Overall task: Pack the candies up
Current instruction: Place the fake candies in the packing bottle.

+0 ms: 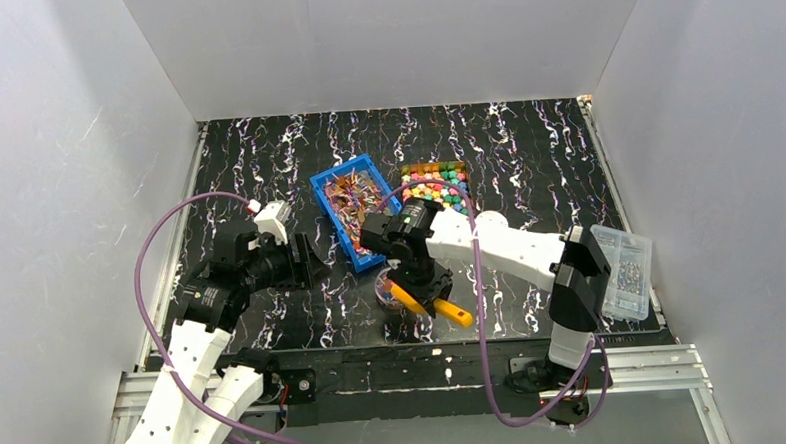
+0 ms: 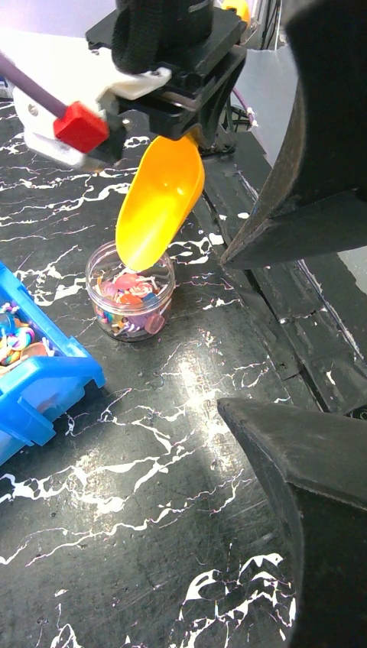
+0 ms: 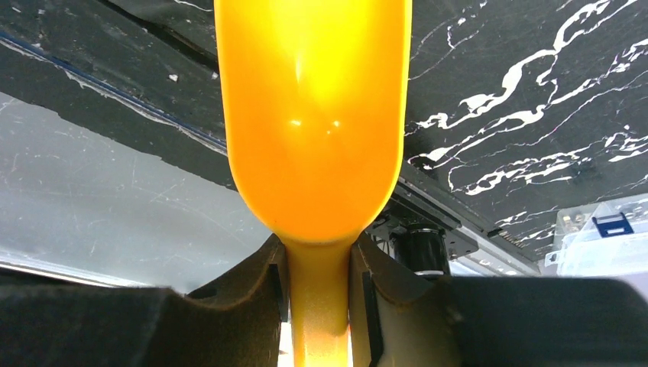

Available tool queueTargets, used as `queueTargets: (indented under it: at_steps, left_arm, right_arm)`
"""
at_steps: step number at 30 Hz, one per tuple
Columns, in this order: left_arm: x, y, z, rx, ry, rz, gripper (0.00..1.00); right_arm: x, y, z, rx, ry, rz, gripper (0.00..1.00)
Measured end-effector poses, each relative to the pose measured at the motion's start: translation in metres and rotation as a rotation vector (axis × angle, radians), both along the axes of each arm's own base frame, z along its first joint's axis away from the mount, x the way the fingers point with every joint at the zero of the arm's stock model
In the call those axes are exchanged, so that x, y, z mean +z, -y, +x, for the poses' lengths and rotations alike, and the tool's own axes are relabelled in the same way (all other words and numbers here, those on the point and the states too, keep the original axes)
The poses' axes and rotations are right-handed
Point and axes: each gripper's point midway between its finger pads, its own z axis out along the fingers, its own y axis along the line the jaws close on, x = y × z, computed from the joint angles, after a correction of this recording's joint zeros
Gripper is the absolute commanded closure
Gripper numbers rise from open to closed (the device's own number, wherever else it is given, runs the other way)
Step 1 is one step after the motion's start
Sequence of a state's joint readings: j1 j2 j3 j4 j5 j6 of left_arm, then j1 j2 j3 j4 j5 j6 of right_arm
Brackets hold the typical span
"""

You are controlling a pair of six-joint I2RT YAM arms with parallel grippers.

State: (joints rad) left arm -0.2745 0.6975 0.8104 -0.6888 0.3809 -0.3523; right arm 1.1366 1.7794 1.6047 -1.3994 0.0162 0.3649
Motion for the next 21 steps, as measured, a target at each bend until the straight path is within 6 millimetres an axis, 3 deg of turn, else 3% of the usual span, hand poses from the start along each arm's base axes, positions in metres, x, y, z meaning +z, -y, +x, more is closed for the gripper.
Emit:
queueTargets:
  at_steps: [16,18,21]
  left_arm:
    - [-0.003,0.001,0.001,-0.003,-0.015,0.004,0.39]
    - [-0.004,0.002,0.001,-0.007,-0.021,0.004,0.38]
    - [-0.007,0.007,-0.001,-0.035,-0.048,-0.005,0.38]
  right_arm:
    - [0.012,0.007,-0.005,0.046,0.097,0.068,0.99]
    - [0.022,0.014,-0.003,0.051,0.160,0.134,0.99]
    - [0.013,0.030,-0.007,0.082,0.229,0.222,0.99]
